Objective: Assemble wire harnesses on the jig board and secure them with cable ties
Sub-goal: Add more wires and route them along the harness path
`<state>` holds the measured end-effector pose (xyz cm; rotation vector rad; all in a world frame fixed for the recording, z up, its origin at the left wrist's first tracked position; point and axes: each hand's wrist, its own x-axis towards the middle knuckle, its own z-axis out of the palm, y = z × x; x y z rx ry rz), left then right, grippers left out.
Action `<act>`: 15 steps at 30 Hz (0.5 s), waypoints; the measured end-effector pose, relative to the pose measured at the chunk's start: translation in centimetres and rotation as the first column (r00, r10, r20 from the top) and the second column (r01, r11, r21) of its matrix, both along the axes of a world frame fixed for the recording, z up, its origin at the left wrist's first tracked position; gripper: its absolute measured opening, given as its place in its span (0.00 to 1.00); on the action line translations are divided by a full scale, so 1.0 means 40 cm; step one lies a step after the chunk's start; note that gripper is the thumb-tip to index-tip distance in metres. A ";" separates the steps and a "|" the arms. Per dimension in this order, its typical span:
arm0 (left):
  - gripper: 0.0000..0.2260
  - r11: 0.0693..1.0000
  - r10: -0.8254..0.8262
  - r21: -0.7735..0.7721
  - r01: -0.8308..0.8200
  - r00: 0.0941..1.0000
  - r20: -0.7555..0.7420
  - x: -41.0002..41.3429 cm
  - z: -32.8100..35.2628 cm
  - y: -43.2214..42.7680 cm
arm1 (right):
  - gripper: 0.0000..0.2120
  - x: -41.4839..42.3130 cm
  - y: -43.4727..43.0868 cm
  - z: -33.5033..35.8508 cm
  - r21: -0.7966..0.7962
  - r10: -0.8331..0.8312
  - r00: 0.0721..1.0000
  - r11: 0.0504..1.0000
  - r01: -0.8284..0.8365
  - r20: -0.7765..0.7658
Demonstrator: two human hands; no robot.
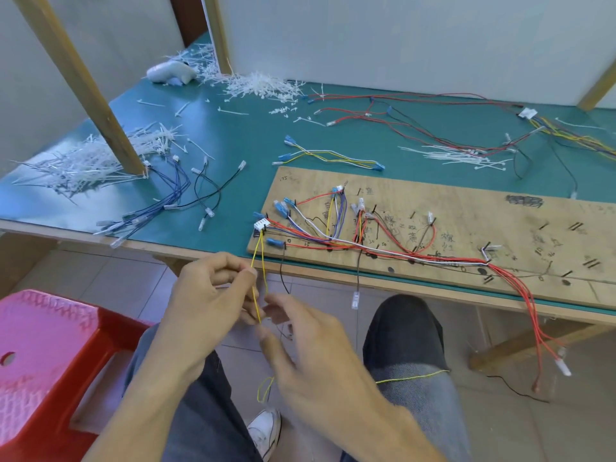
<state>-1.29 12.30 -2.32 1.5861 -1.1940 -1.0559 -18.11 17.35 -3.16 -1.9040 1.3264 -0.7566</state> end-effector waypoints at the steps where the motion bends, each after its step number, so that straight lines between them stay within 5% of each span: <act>1: 0.10 1.000 -0.002 0.029 0.004 0.998 -0.066 -0.004 0.009 -0.003 | 0.15 0.019 -0.003 -0.002 0.065 0.018 0.999 0.998 -0.020 0.033; 5: 0.05 0.998 0.006 0.055 0.003 0.987 -0.160 -0.009 0.030 -0.009 | 0.08 0.034 -0.006 -0.008 0.254 -0.009 0.976 0.966 -0.048 0.216; 15: 0.03 0.996 0.001 0.079 0.028 0.938 -0.347 -0.042 0.054 -0.001 | 0.08 -0.234 0.073 0.071 0.406 0.025 0.939 0.897 -0.173 0.344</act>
